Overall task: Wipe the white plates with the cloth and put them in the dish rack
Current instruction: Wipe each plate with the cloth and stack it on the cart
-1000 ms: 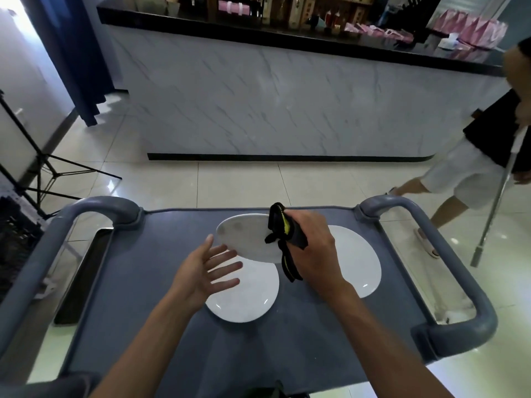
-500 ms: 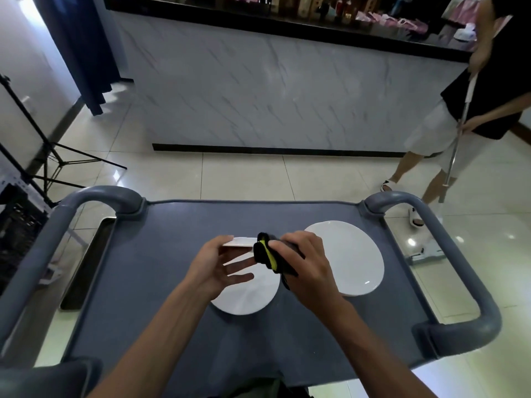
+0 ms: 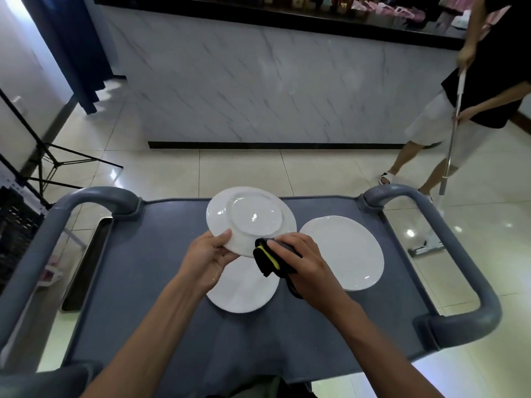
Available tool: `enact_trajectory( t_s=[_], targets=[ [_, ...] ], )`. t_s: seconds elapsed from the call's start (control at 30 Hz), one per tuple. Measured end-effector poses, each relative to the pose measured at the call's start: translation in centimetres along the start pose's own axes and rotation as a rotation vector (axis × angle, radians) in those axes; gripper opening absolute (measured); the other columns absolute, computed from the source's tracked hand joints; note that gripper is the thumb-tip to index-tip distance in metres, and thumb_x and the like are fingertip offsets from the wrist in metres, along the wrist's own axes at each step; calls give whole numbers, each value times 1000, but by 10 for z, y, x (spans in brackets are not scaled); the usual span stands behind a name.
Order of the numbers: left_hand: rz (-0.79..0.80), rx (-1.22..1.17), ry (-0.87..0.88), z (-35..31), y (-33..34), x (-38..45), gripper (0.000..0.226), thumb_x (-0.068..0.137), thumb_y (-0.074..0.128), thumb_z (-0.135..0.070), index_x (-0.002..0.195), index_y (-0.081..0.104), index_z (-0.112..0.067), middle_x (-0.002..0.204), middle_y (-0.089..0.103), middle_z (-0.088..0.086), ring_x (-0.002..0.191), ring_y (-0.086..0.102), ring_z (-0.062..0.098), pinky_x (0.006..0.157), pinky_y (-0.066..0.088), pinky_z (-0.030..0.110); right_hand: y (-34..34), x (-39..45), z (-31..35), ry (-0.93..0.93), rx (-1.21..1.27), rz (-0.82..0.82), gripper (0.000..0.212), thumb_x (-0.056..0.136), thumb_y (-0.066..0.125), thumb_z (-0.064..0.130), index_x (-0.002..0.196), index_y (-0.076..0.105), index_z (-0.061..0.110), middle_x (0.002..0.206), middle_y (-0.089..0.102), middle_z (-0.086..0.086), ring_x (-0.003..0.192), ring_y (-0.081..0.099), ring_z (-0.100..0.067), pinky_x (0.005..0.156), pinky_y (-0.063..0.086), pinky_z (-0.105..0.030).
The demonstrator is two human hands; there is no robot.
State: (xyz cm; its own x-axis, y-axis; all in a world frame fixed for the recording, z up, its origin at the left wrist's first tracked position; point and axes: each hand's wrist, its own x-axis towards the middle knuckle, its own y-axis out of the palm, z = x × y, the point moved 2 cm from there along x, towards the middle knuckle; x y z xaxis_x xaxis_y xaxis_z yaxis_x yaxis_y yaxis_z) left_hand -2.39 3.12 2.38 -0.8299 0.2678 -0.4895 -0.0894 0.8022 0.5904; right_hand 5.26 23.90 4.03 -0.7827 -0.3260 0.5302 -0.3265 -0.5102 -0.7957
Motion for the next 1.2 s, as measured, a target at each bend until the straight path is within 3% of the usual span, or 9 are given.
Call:
enact_trajectory(
  t_s=[0.07, 0.17, 0.23, 0.33, 0.5, 0.7, 0.93, 1.2],
  targets=[
    [-14, 51, 58, -3, -2, 1, 23, 96, 55, 2, 116, 63, 6, 112, 73, 19, 99, 72, 32, 72, 62, 37, 3, 2, 0, 42, 90, 15, 54, 84, 69, -6, 135, 59, 6, 132, 59, -6, 119, 55, -29, 96, 46, -45],
    [-53, 144, 146, -9, -7, 3, 16, 93, 59, 4, 106, 66, 8, 103, 75, 18, 95, 72, 33, 72, 63, 39, 7, 2, 1, 274, 308, 45, 71, 76, 76, -1, 139, 51, 21, 140, 51, 14, 129, 50, -15, 104, 44, -37],
    [-66, 220, 200, -11, -10, 2, 14, 92, 60, 4, 104, 67, 7, 102, 74, 18, 95, 70, 34, 73, 63, 41, 10, 3, 4, 356, 366, 5, 63, 79, 75, 4, 133, 53, 25, 140, 51, 15, 130, 50, -12, 105, 44, -34],
    [-69, 298, 272, -11, -12, -2, 20, 91, 61, 7, 110, 65, 6, 105, 72, 20, 92, 70, 34, 67, 62, 39, 14, 11, 7, 403, 371, -109, 48, 84, 72, 1, 128, 59, 16, 133, 58, 8, 123, 56, -14, 100, 48, -37],
    [2, 405, 309, -5, -11, -4, 26, 89, 63, 8, 113, 68, 0, 103, 74, 22, 90, 71, 35, 71, 61, 47, 22, 27, 16, 410, 287, -114, 48, 87, 67, -3, 132, 61, 12, 133, 54, 11, 124, 51, -10, 105, 42, -26],
    [101, 488, 270, -3, -12, -5, 29, 88, 65, 7, 105, 76, -15, 99, 76, 17, 89, 74, 36, 75, 61, 51, 27, 45, 24, 290, 222, -57, 43, 87, 60, -11, 127, 67, 7, 137, 60, -4, 126, 53, -26, 107, 43, -43],
    [187, 575, 200, -4, -16, -8, 26, 84, 69, 8, 102, 77, -8, 98, 76, 21, 88, 74, 39, 74, 60, 52, 23, 74, 35, 207, 42, 9, 47, 82, 59, 3, 127, 65, 11, 135, 61, -1, 125, 52, -30, 98, 43, -52],
    [201, 486, 281, -11, -27, -15, 29, 81, 68, 8, 106, 76, -5, 95, 75, 23, 81, 74, 33, 62, 59, 38, 10, 101, 19, 333, 38, 17, 45, 90, 54, 1, 133, 58, 12, 140, 54, -2, 125, 47, -28, 101, 43, -46]
  ],
)
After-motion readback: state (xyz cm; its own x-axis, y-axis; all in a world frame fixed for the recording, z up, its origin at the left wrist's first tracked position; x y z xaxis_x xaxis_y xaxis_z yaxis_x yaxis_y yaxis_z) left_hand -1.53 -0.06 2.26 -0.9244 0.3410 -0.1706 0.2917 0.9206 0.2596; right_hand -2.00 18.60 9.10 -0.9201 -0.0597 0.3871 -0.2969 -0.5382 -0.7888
